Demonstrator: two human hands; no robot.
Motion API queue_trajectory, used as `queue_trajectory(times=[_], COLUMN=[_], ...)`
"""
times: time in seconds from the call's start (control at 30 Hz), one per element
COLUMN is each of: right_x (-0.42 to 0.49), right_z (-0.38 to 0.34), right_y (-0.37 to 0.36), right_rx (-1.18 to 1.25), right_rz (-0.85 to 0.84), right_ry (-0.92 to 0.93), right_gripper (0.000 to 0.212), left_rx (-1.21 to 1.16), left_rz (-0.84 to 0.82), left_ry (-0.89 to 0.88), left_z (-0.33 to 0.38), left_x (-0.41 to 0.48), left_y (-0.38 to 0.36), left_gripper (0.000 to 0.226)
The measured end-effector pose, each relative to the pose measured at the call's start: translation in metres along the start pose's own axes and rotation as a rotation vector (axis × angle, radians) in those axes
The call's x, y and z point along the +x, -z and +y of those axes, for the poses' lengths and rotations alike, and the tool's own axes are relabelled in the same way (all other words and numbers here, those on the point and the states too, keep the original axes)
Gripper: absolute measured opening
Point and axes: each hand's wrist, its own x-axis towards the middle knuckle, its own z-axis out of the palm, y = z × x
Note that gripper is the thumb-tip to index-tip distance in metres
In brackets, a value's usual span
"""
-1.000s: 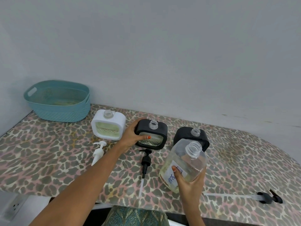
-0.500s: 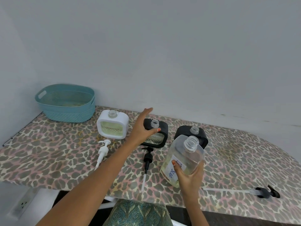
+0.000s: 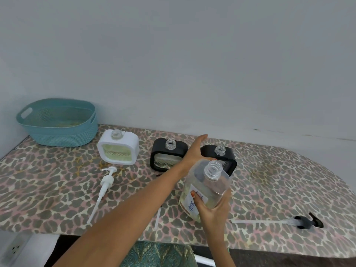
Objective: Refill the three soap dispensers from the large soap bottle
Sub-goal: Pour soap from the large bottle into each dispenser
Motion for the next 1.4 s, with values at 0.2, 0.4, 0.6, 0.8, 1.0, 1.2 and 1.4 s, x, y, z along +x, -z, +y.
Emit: queue_trajectory(times=[0.2, 0.4, 0.6, 0.8, 1.0, 1.2, 1.4], right_x=[-0.001, -0.001, -0.001, -0.002, -0.005, -0.004, -0.002], right_z=[0.003, 0.002, -0.004, -0.006, -0.014, -0.015, -0.017], right_y=[0.001, 0.001, 0.002, 0.002, 0.003, 0.003, 0.003], right_rx=[-0.018, -0.030, -0.023, -0.040, -0.051, -0.072, -0.056], right_rz=[-0.012, 0.011, -0.010, -0.030, -0.021, -0.018, -0.045], right_ry=[-0.026, -0.046, -0.081, -0.133, -0.134, -0.088, -0.028], right_gripper=[0.080, 0.075, 0.080, 0.109, 0.119, 0.098, 0.084], left_rx=[0.124, 0.240, 0.214, 0.079, 0.053, -0.006, -0.066], left_rz=[-0.074, -0.040, 0.020, 0.149, 0.273, 0.349, 0.385], left_ry=[0.154, 0.111, 0.000, -0.087, -0.150, -0.141, -0.112], left_z=[-0.007, -0.006, 0.019, 0.052, 0.070, 0.053, 0.025], left_x=[0.014, 0.015, 0.003, -0.015, -0.047, -0.087, -0.122], left_y=[-0.011, -0.013, -0.006, 0.025, 0.071, 0.109, 0.123], left_gripper=[0.071, 0.050, 0.046, 0.055, 0.055, 0.056, 0.054])
